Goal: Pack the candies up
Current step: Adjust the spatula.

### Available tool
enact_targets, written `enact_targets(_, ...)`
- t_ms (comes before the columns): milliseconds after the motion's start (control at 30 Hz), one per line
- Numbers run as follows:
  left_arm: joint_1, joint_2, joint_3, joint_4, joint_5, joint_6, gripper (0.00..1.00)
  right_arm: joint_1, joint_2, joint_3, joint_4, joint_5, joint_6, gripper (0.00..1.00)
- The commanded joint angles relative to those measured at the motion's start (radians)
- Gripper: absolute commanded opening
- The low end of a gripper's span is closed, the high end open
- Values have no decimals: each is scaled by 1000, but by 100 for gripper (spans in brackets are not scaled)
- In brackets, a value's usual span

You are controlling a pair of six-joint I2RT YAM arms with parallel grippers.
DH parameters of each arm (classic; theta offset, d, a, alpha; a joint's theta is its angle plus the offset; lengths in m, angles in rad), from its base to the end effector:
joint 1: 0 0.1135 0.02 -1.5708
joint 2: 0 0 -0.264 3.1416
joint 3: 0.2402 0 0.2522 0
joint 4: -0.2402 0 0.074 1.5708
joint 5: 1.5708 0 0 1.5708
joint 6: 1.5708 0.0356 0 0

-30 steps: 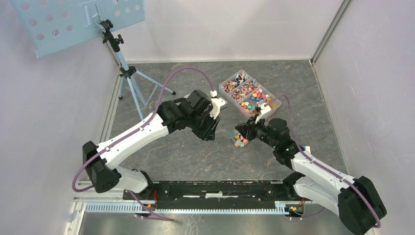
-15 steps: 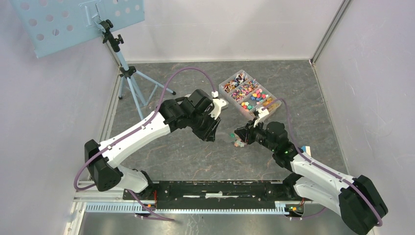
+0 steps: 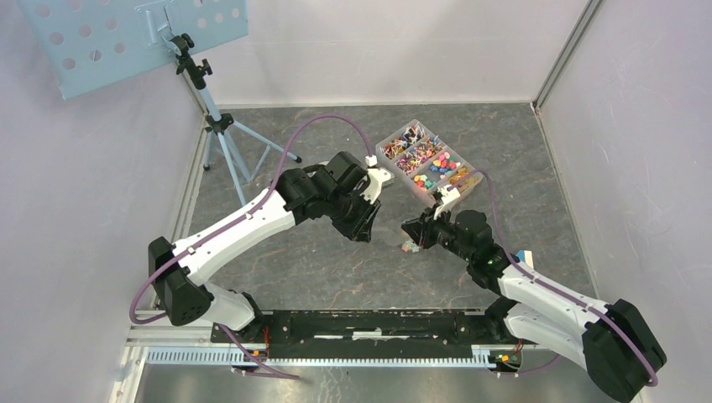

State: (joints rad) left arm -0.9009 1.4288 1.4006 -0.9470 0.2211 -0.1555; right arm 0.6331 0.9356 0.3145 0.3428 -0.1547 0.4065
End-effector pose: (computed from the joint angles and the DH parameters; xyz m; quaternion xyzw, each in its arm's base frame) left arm 0.1741 -0.2323 0.3379 0.3761 0.8731 -0.2381 0.1987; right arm 0.1600 0.1242 0.2023 -0.1362 0.7856 0.3518 0.4905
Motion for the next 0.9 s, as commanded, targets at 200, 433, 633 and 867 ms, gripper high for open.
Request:
enact_targets(200, -5, -10, 57, 16, 0, -18, 2, 12, -17, -5, 31, 6, -11, 23)
enact_targets(433, -4, -71, 31, 55, -76, -24, 2, 13, -57, 137, -97, 93, -66, 41)
enact_targets(633, -3, -145, -8, 100, -204, -9, 2, 11, -121, 253, -227, 306, -137, 74)
enact_targets(867, 41, -94, 51, 129, -243, 43, 2, -5, -148, 339, -308, 497, -186, 98)
